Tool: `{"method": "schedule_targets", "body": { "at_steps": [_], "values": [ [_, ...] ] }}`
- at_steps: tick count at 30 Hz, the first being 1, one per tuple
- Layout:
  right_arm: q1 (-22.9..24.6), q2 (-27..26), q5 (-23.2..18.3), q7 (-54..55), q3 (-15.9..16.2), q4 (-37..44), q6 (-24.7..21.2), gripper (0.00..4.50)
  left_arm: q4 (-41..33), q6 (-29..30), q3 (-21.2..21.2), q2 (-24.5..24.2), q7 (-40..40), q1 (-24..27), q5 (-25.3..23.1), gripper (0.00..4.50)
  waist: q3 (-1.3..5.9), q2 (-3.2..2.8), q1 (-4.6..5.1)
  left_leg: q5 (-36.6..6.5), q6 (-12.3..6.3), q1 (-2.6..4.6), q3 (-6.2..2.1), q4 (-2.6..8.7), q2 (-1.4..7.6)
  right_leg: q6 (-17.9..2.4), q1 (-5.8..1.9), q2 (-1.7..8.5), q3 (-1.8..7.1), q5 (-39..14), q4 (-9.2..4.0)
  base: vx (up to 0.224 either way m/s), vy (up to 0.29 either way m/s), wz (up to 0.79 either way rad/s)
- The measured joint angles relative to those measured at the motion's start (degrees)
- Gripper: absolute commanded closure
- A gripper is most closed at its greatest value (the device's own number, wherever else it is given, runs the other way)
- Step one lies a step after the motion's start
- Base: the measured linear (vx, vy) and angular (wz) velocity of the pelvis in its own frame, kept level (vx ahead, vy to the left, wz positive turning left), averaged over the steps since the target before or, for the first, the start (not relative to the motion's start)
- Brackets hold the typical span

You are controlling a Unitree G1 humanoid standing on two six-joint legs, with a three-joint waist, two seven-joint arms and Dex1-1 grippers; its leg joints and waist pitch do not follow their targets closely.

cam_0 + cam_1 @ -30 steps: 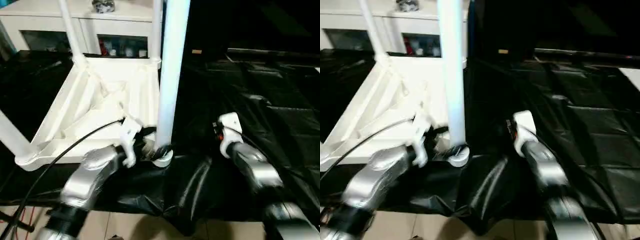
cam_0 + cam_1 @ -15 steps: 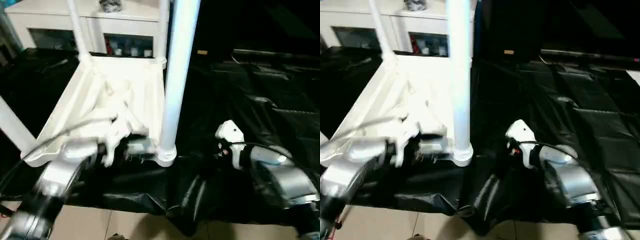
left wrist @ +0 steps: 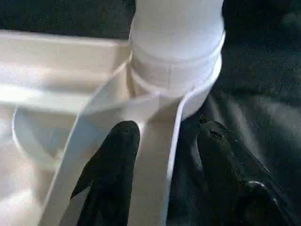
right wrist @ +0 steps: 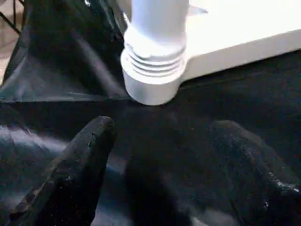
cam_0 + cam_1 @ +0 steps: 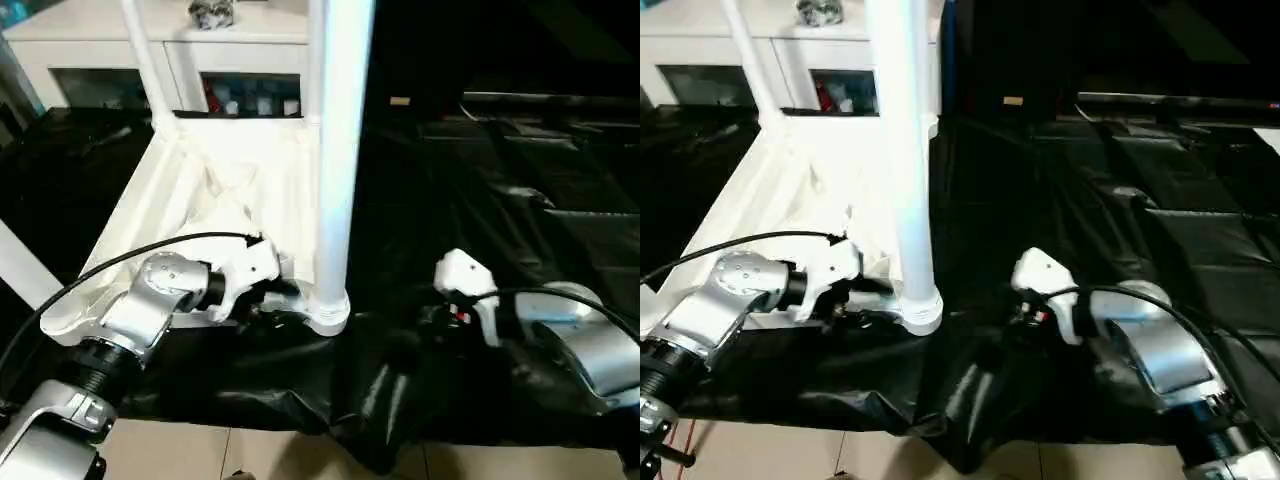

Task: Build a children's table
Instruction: Rotate table base, then rotate leg to tighten

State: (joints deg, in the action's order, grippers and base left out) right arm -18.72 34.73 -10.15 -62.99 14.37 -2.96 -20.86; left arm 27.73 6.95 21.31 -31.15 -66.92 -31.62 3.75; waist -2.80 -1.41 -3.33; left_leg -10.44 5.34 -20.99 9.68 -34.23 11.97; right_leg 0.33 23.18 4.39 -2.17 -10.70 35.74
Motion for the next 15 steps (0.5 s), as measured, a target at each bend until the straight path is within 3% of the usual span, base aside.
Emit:
{"method": "schedule_targets", "body": {
  "at_steps": [6,15],
  "values": [
    [-3.59,0.23,0.31,-2.83,1.47,-1.68,0.41,0.85,5.40,-1.51,-0.02,-1.39,-2.86,-2.62,-1.23,2.98,0.02,0.03,-0.09,0.00,0.00,0.02,0.00,-0.05,-0.01,-0.05,-0.03,0.03,0.01,0.03,0.03,0.000,0.000,0.00],
    [-3.88,0.55,1.05,-4.42,2.37,-1.87,1.07,0.85,12.29,-5.21,-0.02,-0.36,-4.50,-4.36,-2.39,3.87,0.00,-0.09,-0.17,0.00,0.00,0.01,0.00,-0.05,0.00,-0.07,-0.02,0.03,0.00,0.05,-0.01,0.000,0.000,0.00]
  ]
}}
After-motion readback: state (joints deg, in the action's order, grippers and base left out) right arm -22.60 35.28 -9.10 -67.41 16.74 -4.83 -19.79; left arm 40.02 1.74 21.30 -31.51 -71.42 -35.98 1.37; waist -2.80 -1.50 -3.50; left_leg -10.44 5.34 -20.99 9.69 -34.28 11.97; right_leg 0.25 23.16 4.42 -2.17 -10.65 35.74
